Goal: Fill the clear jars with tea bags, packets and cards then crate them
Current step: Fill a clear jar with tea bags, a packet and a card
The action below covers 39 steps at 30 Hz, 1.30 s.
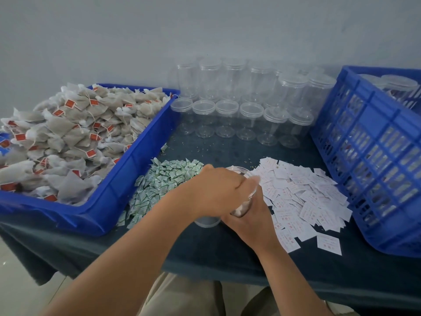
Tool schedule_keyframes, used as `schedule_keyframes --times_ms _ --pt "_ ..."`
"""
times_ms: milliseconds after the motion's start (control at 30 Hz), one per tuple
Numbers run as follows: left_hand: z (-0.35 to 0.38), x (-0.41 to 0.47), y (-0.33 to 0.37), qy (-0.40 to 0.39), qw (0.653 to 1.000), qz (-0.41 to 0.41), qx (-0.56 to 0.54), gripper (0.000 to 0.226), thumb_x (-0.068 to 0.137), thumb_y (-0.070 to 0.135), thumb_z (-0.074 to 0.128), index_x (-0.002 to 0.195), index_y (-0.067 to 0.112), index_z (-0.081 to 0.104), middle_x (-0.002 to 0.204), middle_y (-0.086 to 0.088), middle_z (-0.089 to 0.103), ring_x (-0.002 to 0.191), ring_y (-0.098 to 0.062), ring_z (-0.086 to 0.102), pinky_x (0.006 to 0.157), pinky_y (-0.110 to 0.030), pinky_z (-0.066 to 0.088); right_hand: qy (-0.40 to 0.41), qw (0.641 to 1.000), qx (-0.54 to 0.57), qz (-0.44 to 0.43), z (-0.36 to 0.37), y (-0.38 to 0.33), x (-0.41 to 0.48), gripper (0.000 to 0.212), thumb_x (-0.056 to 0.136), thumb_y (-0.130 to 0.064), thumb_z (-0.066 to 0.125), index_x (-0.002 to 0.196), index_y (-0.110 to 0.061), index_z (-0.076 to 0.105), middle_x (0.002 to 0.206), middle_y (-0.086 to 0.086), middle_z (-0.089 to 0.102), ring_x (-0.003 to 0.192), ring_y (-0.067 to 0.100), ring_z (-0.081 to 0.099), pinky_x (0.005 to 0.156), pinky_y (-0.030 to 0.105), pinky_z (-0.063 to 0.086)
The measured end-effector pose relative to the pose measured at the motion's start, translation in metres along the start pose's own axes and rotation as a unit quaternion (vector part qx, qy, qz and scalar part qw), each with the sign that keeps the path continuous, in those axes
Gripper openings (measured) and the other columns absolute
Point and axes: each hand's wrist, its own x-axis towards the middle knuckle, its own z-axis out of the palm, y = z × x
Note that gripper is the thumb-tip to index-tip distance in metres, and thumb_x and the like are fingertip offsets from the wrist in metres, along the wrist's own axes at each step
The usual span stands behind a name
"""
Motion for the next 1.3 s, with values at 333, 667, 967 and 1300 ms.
schedule_keyframes --times_ms 333,667,967,1300 --pt "0.018 -0.016 -0.019 0.242 0.963 0.006 -0.121 0.037 0.102 0.054 0.051 0.085 0.031 0.075 0.088 0.015 0.070 0.092 -0.005 0.062 0.082 -0.026 0.049 0.013 1.000 0.013 0.007 -0.001 -0.002 -0.003 0.088 0.063 -0.064 0.091 0.133 -0.056 0.039 0.126 -0.033 0.063 0.117 -0.007 0.064 0.092 0.021 0.056" --pt "0.058 -0.045 -0.150 0.154 0.939 -0.308 0.018 0.035 0.099 0.045 0.067 0.127 0.025 0.064 0.127 -0.002 0.061 0.110 -0.023 0.063 0.090 -0.039 0.052 0.022 1.000 0.021 0.008 -0.003 -0.004 -0.004 0.093 0.055 -0.074 0.089 0.130 -0.071 0.034 0.124 -0.042 0.061 0.117 -0.010 0.064 0.094 0.010 0.050" --pt "0.068 -0.048 -0.158 0.366 0.890 -0.247 -0.114 0.016 0.100 0.045 0.066 0.100 0.031 0.076 0.103 0.015 0.064 0.098 -0.008 0.061 0.084 -0.032 0.050 0.023 0.999 0.018 0.012 -0.001 -0.005 -0.005 0.094 0.055 -0.074 0.090 0.128 -0.074 0.033 0.126 -0.047 0.055 0.114 -0.014 0.063 0.087 0.004 0.046" --pt "-0.001 -0.050 -0.059 0.393 0.890 -0.029 -0.231 0.003 0.093 0.041 0.076 0.092 0.040 0.077 0.088 0.025 0.074 0.087 0.001 0.070 0.066 -0.008 0.049 0.026 1.000 0.010 0.002 -0.001 -0.006 -0.004 0.093 0.056 -0.073 0.090 0.130 -0.069 0.034 0.130 -0.044 0.054 0.120 -0.014 0.060 0.090 0.003 0.048"
